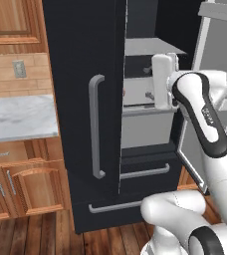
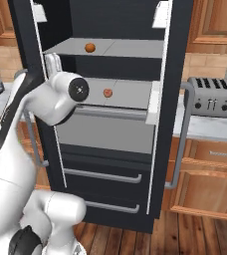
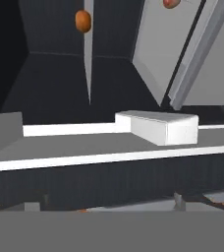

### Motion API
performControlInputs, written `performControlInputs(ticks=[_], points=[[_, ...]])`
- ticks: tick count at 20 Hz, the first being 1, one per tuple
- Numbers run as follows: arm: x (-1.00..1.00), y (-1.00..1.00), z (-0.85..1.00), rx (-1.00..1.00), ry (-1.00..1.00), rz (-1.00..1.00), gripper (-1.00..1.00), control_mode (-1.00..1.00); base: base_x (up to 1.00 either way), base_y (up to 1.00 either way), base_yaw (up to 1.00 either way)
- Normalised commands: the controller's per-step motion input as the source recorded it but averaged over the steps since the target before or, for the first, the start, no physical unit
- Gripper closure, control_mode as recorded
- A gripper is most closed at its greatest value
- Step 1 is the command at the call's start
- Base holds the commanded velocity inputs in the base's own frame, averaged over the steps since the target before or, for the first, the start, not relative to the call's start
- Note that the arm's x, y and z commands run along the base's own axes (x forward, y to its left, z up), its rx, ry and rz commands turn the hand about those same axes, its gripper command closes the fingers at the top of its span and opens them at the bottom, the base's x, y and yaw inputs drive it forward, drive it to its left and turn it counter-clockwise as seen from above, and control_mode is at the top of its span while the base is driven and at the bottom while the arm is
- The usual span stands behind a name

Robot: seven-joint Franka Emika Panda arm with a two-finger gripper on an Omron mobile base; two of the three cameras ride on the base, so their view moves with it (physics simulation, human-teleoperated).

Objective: Retrieve the tangerine and peach from the fridge and place them into the bowl on the dining table.

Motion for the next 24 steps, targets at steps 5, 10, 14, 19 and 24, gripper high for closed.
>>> performControlInputs(ticks=[5, 10, 14, 19, 24], points=[[1.00, 0.04, -0.01, 0.00, 0.10, 0.02, -1.00, -1.00, 0.00, 0.00, 0.00], [0.92, 0.37, -0.15, 0.00, 0.10, 0.11, -1.00, -1.00, 0.00, 0.00, 0.00], [0.87, 0.45, -0.15, 0.00, 0.19, 0.23, -1.00, -1.00, 0.00, 0.00, 0.00], [0.70, 0.51, -0.14, 0.03, 0.14, 0.23, -1.00, -1.00, 0.00, 0.00, 0.00], [-0.26, 0.96, -0.24, 0.00, 0.05, 0.24, -1.00, -1.00, 0.00, 0.00, 0.00]])
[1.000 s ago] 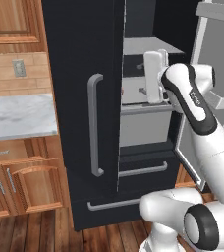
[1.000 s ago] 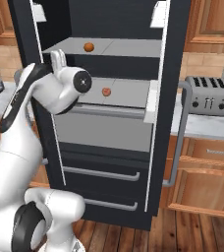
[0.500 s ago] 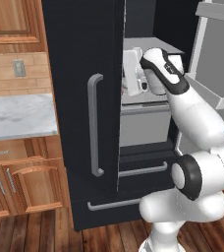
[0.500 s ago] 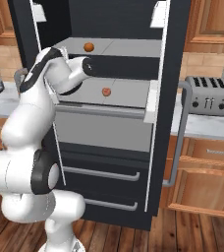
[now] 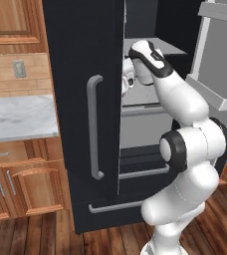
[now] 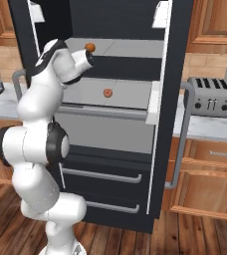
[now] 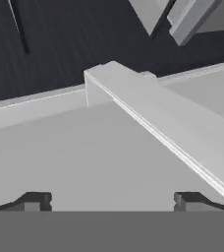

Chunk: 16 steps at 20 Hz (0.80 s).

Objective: Retrieve the tangerine and peach from the fridge and place them into the bowl on the dining table.

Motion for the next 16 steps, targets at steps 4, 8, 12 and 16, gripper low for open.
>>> performControlInputs(ticks=[4, 8, 12, 16], points=[[-0.94, 1.00, -0.27, -0.04, 0.00, 0.27, -1.00, -1.00, 0.00, 0.00, 0.00], [-1.00, 1.00, -0.05, -0.09, -0.02, 0.24, -1.00, -1.00, 0.00, 0.00, 0.00], [-1.00, 0.75, 0.03, -0.09, -0.15, 0.14, -1.00, -1.00, 0.00, 0.00, 0.00], [-0.73, -0.27, 0.21, -0.14, -0.18, -0.07, -1.00, -1.00, 0.00, 0.00, 0.00]])
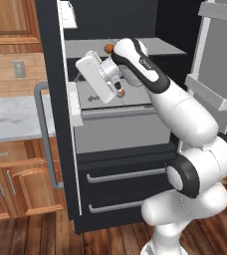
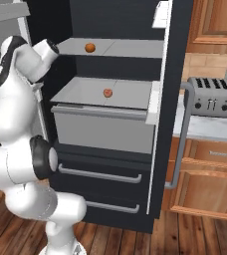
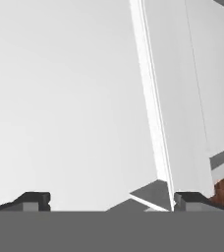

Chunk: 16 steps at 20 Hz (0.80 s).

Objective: Retrieve the tangerine and peach from the fridge and place them into the bowl on the dining table.

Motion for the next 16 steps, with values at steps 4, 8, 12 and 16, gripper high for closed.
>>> performControlInputs(ticks=[4, 8, 12, 16], points=[[-0.62, -0.98, 0.30, -0.23, -0.12, -0.02, -1.00, -1.00, 0.00, 0.00, 0.00], [-0.73, -1.00, 0.17, -0.29, -0.03, 0.00, -1.00, -1.00, 0.00, 0.00, 0.00], [-0.98, -1.00, -0.05, -0.34, -0.14, 0.08, -1.00, -1.00, 0.00, 0.00, 0.00], [-0.89, -1.00, -0.42, -0.25, -0.21, 0.18, -1.00, -1.00, 0.00, 0.00, 0.00]])
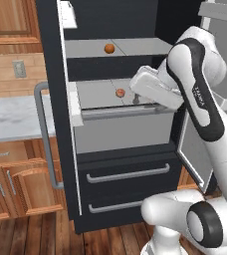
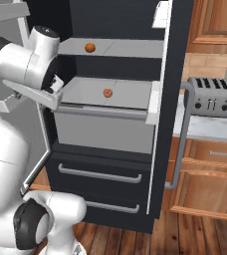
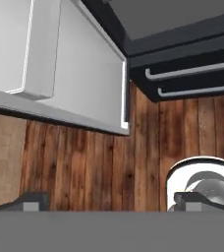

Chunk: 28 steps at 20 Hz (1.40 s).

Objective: Retrieve the tangerine and peach from the fridge and place them into the bowl on the dining table.

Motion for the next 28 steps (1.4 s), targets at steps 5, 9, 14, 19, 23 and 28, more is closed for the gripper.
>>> performControlInputs(ticks=[5, 9, 14, 19, 23, 28], points=[[-0.39, -0.84, -0.55, -0.12, -0.22, 0.19, -1.00, -1.00, 0.00, 0.00, 0.00], [-0.21, -0.45, -0.36, -0.15, -0.34, 0.21, -1.00, -1.00, 0.00, 0.00, 0.00], [-0.30, -0.15, -0.05, -0.17, -0.32, 0.15, -1.00, -1.00, 0.00, 0.00, 0.00], [-0.28, 0.00, 0.00, -0.15, -0.18, 0.08, -1.00, -1.00, 0.00, 0.00, 0.00], [-0.22, 0.00, 0.00, -0.15, -0.10, 0.07, -1.00, -1.00, 0.00, 0.00, 0.00], [-0.12, 0.00, 0.12, -0.06, -0.02, 0.01, -1.00, -1.00, 0.00, 0.00, 0.00]])
